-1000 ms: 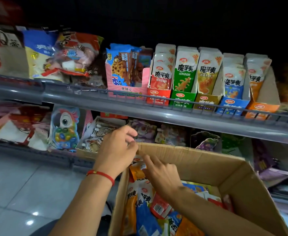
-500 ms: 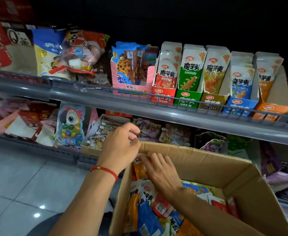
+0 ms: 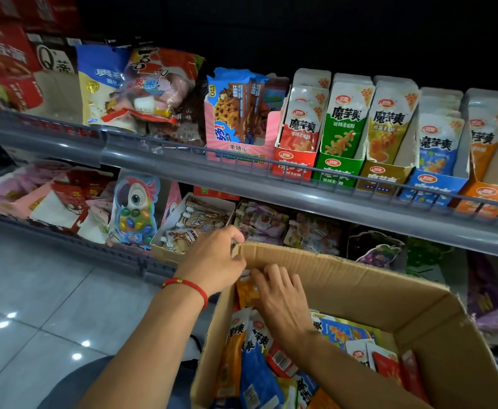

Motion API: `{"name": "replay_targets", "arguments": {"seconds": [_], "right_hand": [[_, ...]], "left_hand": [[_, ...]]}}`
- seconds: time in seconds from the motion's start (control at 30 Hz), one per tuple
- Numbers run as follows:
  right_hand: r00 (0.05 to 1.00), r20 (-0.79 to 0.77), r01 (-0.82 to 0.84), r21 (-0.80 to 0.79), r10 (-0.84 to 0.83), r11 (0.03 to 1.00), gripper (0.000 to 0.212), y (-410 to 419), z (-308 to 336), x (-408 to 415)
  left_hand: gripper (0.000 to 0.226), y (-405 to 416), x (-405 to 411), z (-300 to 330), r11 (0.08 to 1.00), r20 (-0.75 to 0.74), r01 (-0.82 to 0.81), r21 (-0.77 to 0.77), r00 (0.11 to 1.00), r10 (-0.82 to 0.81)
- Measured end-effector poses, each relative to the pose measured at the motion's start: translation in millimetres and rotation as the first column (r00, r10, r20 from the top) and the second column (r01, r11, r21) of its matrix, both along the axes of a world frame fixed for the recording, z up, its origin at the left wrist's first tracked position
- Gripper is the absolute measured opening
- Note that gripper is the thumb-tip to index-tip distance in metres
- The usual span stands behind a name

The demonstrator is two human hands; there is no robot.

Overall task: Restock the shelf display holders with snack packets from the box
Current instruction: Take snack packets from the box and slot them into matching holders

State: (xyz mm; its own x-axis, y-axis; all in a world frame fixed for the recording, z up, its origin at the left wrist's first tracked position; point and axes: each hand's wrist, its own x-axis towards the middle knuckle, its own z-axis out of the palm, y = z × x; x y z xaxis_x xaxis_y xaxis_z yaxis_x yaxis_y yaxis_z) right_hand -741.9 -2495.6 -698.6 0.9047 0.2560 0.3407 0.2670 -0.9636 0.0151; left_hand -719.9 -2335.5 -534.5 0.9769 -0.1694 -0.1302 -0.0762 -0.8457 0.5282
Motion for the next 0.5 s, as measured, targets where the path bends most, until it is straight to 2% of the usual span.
{"name": "replay_targets", "arguments": {"seconds": [0.17, 0.23, 0.33, 0.37, 0.43, 0.5], "right_hand": [[1.0, 0.02, 0.001, -0.037, 0.0, 0.999, 0.048, 1, 0, -2], [1.0, 0.01, -0.027, -0.058, 0.028, 0.998, 0.045, -1, -5, -8], [0.993, -0.096, -0.074, -0.026, 0.071, 0.997, 0.042, -5, -4, -15], [0.985, -0.154, -0.079, 0.026, 0.082, 0.997, 0.04, -8, -2, -15], [0.972, -0.21, -0.054, 0.246, 0.107, 0.968, 0.04, -15, 13, -18], [0.944, -0.301, 0.06, 0.564, 0.137, 0.823, 0.041, -27, 41, -22]], "left_hand": [[0.039, 0, -2, -2, 1.0, -0.048, 0.026, 0.018, 0.999, -0.025], [0.039, 0, -2, -2, 1.0, -0.048, 0.017, 0.023, 0.999, -0.016], [0.038, -1, -1, 0, 0.999, -0.027, 0.014, 0.039, 1.0, -0.013], [0.037, -1, -2, 0, 0.999, -0.024, 0.012, 0.034, 1.0, -0.011], [0.035, -1, -2, 1, 1.0, -0.006, 0.005, 0.017, 1.0, -0.004], [0.033, -2, -1, 2, 0.999, 0.055, 0.005, -0.036, 0.998, -0.003]]}}
